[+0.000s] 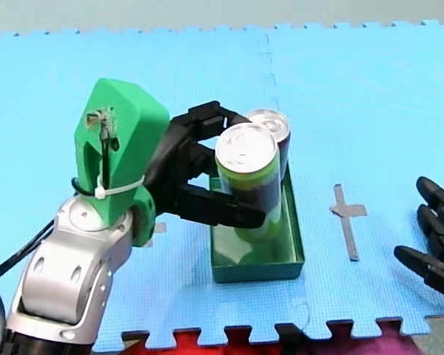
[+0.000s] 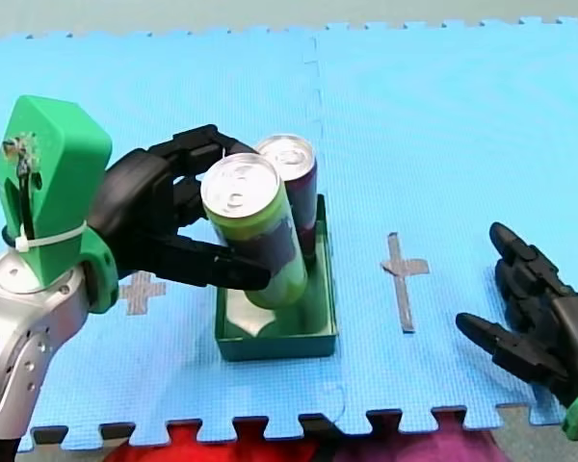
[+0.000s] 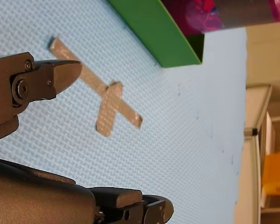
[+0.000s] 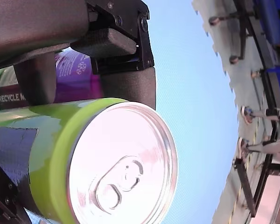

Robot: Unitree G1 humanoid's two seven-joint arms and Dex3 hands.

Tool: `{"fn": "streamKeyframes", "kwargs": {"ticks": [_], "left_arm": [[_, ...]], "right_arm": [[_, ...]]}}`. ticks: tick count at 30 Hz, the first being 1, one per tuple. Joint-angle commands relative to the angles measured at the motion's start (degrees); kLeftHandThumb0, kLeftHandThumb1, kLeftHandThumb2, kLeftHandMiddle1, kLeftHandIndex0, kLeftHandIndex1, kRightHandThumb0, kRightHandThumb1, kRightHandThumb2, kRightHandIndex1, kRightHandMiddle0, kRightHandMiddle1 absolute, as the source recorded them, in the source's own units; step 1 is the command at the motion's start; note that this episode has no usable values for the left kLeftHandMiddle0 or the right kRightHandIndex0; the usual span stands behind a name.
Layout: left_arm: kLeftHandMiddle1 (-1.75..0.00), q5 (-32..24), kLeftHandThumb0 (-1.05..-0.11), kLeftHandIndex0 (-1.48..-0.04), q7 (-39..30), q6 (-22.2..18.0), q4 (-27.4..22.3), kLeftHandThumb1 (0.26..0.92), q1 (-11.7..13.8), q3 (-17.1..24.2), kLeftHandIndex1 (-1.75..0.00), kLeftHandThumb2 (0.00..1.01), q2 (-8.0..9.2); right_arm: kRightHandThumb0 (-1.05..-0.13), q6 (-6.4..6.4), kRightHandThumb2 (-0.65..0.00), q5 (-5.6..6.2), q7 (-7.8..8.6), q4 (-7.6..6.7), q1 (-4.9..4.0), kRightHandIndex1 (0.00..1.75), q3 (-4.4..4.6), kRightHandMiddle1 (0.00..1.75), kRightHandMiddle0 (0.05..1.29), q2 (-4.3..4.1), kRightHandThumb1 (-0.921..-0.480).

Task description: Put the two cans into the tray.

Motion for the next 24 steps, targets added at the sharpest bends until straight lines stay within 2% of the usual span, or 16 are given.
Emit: {"fn": "streamKeyframes", "kwargs": {"ticks": [1,6,13,24], "left_arm": [[-1.75,0.1,-0.226,-0.53,-0.1,-0.9,0.3,0.796,-0.7,0.0,-1.75,0.01,0.03],[-1.75,0.0,-0.230,-0.53,-0.3,-1.2,0.8,0.797,-0.9,-0.1,-1.75,0.01,-0.07],[-1.75,0.1,-0.234,-0.53,-0.4,-2.0,1.7,0.798,-0.7,-0.2,-1.75,0.01,-0.26],[-1.75,0.3,-0.239,-0.53,-0.3,-3.4,2.7,0.799,-0.2,-0.2,-1.75,0.01,-0.49]], "right_arm": [[-1.048,1.71,-0.113,-0.65,0.52,1.27,0.97,0.00,0.37,0.00,0.17,0.35,-0.921],[-1.048,1.26,-0.116,-0.70,0.48,1.82,0.68,0.00,0.14,0.00,0.18,0.07,-0.921],[-1.048,0.41,-0.124,-0.90,0.06,1.61,0.82,0.00,0.18,0.00,0.18,-0.17,-0.921],[-1.048,-0.12,-0.145,-0.81,0.74,1.88,0.64,0.00,0.03,0.00,0.18,-1.11,-0.921]]}}
